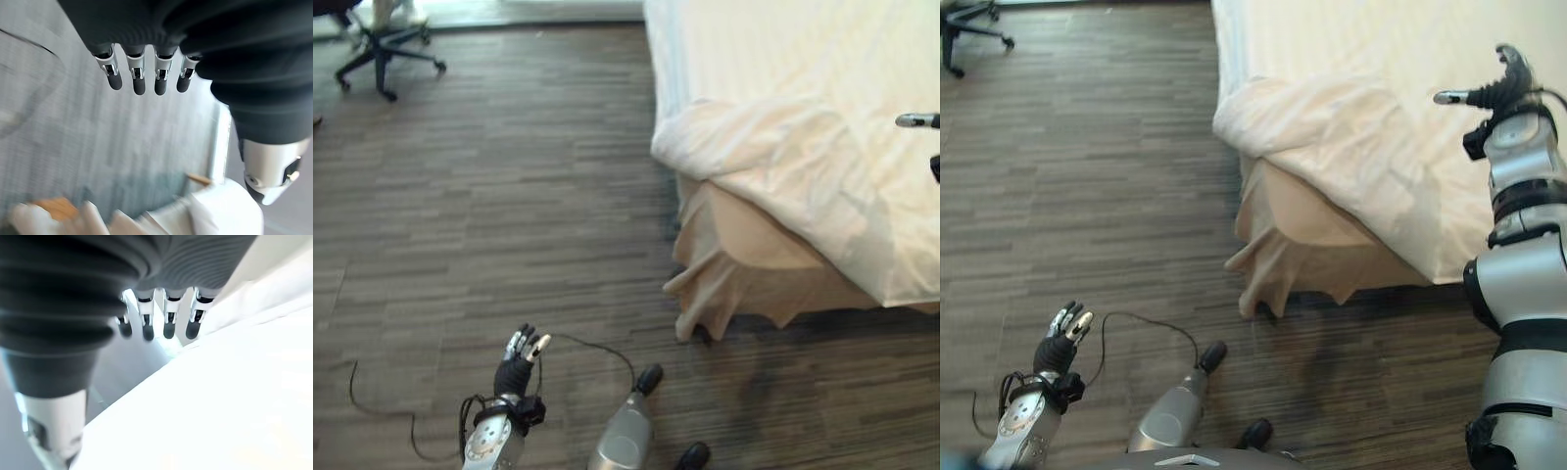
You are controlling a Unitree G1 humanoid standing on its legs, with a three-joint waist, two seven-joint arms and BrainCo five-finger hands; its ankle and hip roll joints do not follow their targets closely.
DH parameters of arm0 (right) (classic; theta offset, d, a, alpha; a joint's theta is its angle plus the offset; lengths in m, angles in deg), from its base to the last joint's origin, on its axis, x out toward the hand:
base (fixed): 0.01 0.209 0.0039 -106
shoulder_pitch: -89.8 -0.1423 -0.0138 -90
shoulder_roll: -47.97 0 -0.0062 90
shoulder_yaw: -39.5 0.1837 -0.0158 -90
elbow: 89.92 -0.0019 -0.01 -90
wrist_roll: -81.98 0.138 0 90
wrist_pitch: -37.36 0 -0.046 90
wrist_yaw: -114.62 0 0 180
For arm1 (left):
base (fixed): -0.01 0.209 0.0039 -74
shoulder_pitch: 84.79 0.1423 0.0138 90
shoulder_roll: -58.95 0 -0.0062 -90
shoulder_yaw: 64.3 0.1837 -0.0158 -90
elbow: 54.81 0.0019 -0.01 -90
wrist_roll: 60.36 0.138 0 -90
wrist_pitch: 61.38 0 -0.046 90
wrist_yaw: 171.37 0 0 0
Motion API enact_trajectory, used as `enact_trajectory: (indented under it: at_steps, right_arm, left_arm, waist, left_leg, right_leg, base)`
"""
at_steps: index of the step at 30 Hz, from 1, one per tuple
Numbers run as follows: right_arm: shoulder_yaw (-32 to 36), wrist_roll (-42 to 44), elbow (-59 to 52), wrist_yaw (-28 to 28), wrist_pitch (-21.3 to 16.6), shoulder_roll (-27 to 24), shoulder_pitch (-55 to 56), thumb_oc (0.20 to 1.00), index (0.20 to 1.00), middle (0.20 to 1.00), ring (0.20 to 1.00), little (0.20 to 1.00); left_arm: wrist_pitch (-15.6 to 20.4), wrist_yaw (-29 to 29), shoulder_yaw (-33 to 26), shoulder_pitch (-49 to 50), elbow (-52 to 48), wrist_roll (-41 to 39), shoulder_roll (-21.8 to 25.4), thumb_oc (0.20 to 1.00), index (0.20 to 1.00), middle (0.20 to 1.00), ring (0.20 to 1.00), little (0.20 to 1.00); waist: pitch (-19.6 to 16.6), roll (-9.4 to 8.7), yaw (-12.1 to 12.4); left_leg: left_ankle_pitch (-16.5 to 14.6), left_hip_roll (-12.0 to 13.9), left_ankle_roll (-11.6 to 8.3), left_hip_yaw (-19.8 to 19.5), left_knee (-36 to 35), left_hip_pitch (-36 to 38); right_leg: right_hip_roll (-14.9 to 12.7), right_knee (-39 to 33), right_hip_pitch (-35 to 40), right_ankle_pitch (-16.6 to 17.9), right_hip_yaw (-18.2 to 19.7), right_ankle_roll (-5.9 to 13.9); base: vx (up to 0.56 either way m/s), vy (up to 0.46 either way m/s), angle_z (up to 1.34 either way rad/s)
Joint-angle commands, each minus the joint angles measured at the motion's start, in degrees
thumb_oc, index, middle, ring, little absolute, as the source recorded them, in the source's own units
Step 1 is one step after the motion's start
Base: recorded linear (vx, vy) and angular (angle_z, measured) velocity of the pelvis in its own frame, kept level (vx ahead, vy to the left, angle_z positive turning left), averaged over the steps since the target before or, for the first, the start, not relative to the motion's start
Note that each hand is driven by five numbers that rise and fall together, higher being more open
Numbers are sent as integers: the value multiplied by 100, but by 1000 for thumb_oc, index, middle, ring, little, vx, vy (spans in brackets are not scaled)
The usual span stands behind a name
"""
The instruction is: Making the bed.
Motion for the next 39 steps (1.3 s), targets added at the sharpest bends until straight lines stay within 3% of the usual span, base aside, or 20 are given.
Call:
enact_trajectory:
  at_steps: [1,5,7,10,14,22,23,28,31,32,33,34,35,37,39]
  right_arm:
    - [-639,-465,-25,376,42,-627,-500,1000,1000,1000,1000,1000]
    - [-1057,-877,94,608,141,-895,-897,1000,1000,1000,1000,1000]
    - [-1192,-988,122,613,172,-953,-1016,1000,1000,1000,1000,1000]
    - [-1777,-1414,390,720,377,-1299,-1542,1000,1000,1000,1000,1000]
    - [-1999,-1669,400,925,518,-1543,-1709,1000,1000,1000,1000,1000]
    - [-1427,-1539,351,917,521,-1108,-990,1000,1000,1000,1000,1000]
    - [-1209,-1572,402,835,515,-824,-593,200,200,200,200,200]
    - [-862,-1701,304,665,438,-391,271,200,200,200,200,200]
    - [-541,-1550,-735,417,136,368,1476,200,200,200,200,200]
    - [-516,-1556,-764,420,150,372,1512,200,200,200,200,200]
    - [-498,-1372,-1742,155,46,851,2129,200,200,200,200,200]
    - [-467,-1375,-1777,155,71,846,2162,200,200,200,200,200]
    - [-686,-1425,-3047,-233,52,1299,2844,200,200,200,200,200]
    - [-941,-1826,-4042,-608,27,1692,3542,200,200,200,200,200]
    - [-959,-2065,-4342,-833,10,2110,4151,200,200,200,200,200]
  left_arm:
    - [147,-72,-20,-127,-586,-224,376,1000,1000,1000,1000,1000]
    - [147,-69,138,-222,-668,-217,530,1000,1000,1000,1000,1000]
    - [155,-40,164,-286,-676,-244,543,1000,1000,1000,1000,1000]
    - [206,30,319,-405,-876,-269,547,1000,1000,1000,1000,1000]
    - [229,159,433,-473,-869,-326,382,1000,1000,1000,1000,1000]
    - [366,455,748,-1182,-772,-367,75,1000,1000,1000,1000,1000]
    - [397,520,789,-1311,-777,-391,-32,1000,1000,1000,1000,1000]
    - [426,551,871,-1543,-646,-406,-164,1000,1000,1000,1000,1000]
    - [508,666,785,-1798,-381,-301,-226,1000,1000,1000,1000,1000]
    - [512,665,787,-1787,-378,-300,-213,1000,1000,1000,1000,1000]
    - [528,790,629,-1849,-221,-319,-290,1000,1000,1000,1000,1000]
    - [531,785,636,-1843,-225,-317,-272,1000,1000,1000,1000,1000]
    - [501,873,518,-1801,-59,-346,-375,1000,1000,1000,1000,1000]
    - [438,922,423,-1661,12,-358,-454,1000,1000,1000,1000,1000]
    - [426,933,406,-1503,-28,-326,-482,1000,1000,1000,1000,1000]
  waist:
    - [330,-77,86]
    - [643,13,335]
    - [693,6,363]
    - [972,121,461]
    - [1197,183,495]
    - [1521,265,464]
    - [1573,296,491]
    - [1597,381,508]
    - [1629,351,432]
    - [1625,339,438]
    - [1674,263,350]
    - [1697,298,377]
    - [1715,172,234]
    - [1701,58,104]
    - [1664,-5,30]
  left_leg:
    - [-141,-243,-37,-20,35,290]
    - [0,-272,-153,-169,28,-178]
    - [-110,-225,-201,-188,-46,-207]
    - [69,-213,-318,-216,-223,-596]
    - [146,-239,-378,-191,-252,-1022]
    - [227,-272,-362,-79,-241,-1463]
    - [234,-292,-346,-68,-232,-1456]
    - [237,-353,-311,-90,-211,-1346]
    - [201,-324,-284,-60,-205,-1160]
    - [198,-325,-284,-56,-206,-1150]
    - [183,-268,-270,8,-203,-1044]
    - [316,-309,-254,1,-139,-1115]
    - [289,-236,-256,78,-158,-991]
    - [244,-183,-257,166,-180,-841]
    - [205,-142,-247,224,-186,-727]
  right_leg:
    - [-349,-40,-384,447,626,226]
    - [-324,-47,-710,397,453,222]
    - [-275,-25,-766,235,490,200]
    - [-227,-45,-1153,240,364,173]
    - [-181,-86,-1548,301,378,177]
    - [-140,-85,-1960,381,432,201]
    - [-141,-125,-1934,399,421,216]
    - [-177,-132,-1817,386,376,245]
    - [-219,-98,-1650,351,375,256]
    - [-221,-99,-1641,348,377,256]
    - [-225,-71,-1583,377,450,253]
    - [-256,-50,-1629,508,395,252]
    - [-258,-36,-1555,498,423,237]
    - [-267,-31,-1443,498,461,239]
    - [-286,-41,-1335,509,500,249]
  base:
    - [0,-55,37]
    - [-8,-83,28]
    - [29,-127,14]
    - [-47,-45,18]
    - [-46,-10,4]
    - [-24,2,-8]
    - [17,1,-10]
    - [16,5,-7]
    - [7,46,5]
    - [-7,68,-6]
    - [-84,119,-14]
    - [-83,144,-14]
    - [-66,103,-16]
    - [23,33,-19]
    - [20,44,-28]
